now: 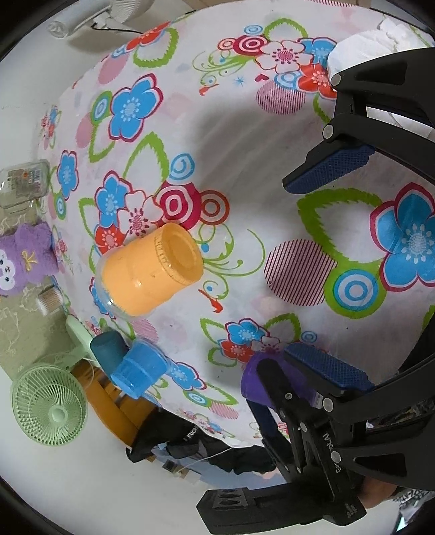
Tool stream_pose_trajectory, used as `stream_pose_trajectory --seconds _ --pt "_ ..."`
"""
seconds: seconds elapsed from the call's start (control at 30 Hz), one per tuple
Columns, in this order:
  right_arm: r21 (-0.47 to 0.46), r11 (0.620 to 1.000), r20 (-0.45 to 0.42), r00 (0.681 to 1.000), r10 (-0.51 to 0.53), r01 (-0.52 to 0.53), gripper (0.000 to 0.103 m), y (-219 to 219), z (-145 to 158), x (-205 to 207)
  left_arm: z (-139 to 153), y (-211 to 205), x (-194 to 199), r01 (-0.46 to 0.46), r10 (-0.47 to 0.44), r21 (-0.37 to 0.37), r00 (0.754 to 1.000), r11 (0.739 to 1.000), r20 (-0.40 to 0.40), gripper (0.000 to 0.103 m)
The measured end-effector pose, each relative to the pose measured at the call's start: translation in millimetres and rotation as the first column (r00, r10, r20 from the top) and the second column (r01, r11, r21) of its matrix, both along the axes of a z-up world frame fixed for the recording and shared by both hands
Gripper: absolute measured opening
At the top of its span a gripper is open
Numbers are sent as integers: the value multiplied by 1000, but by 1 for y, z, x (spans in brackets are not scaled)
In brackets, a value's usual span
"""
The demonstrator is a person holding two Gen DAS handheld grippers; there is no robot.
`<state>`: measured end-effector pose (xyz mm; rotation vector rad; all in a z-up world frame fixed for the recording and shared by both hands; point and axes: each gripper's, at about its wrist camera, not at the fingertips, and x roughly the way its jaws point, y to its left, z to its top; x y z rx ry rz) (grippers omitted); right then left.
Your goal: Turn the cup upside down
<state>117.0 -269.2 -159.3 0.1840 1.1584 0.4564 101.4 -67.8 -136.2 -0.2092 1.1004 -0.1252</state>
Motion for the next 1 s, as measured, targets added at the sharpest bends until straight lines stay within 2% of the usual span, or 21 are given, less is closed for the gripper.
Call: stream_pose_trajectory --seconds 0.07,0.3,0.33,0.6,0.63,0.73,1.0 --pt "3 1000 -7 1000 -5 5 93 -1 -3 1 -4 -1 1 11 -11 -9 1000 1000 -20 68" --pt "27 999 -17 999 -27 28 93 -6 -8 0 -2 2 3 6 -6 -17 1000 1000 -13 63" --pt "28 999 -19 999 -27 28 93 -5 -9 0 0 2 3 7 -8 -20 1000 1000 -8 57" --pt "28 1000 -22 1000 -12 13 93 -1 -10 -3 9 4 -2 11 -11 -7 1000 1000 15 57" --pt "27 1000 -21 1000 -11 12 93 0 -10 -3 9 4 -2 9 -9 -7 1000 1000 11 59" --pt "28 1000 -21 1000 -11 12 93 0 -10 -5 4 6 -1 -5 5 -7 1000 1000 -16 77" --pt "28 999 -29 999 -22 22 93 -4 -13 -8 -3 1 2 13 -13 3 999 1000 -39 78"
